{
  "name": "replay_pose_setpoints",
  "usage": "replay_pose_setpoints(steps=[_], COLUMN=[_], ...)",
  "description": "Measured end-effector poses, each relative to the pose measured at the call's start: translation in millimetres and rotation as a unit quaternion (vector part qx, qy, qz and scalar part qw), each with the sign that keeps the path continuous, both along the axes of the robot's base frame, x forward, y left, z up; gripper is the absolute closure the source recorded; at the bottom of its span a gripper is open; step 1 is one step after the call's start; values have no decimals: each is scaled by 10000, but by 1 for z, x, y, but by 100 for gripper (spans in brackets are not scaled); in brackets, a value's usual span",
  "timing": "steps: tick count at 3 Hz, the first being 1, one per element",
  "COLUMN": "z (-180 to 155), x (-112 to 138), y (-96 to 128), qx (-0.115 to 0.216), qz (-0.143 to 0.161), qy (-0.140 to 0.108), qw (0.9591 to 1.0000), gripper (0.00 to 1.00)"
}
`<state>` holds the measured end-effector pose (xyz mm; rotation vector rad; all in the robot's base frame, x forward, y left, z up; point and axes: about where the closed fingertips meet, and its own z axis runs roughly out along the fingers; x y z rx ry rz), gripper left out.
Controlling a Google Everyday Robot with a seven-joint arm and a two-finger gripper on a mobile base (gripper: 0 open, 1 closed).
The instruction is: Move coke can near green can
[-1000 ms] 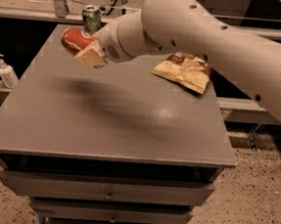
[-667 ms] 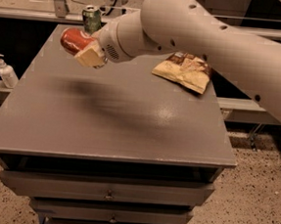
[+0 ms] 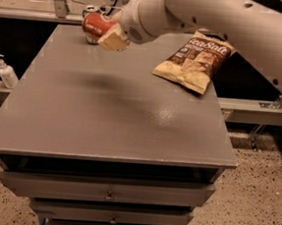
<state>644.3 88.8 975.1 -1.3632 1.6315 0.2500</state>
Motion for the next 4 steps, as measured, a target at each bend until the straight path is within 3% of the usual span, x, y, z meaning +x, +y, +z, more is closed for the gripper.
replay_pose_setpoints(steps=[1,2,3,4], z=[7,5,-23,-48], x=[29,56,91,113], y=[-24,-34,-25,-6], qx=[-286,-422,-451,-300], qz=[144,456,1031,1592], qy=[-195,-342,-322,-145], qw=[9993,9975,9931,9867], gripper=[100,100,100,100])
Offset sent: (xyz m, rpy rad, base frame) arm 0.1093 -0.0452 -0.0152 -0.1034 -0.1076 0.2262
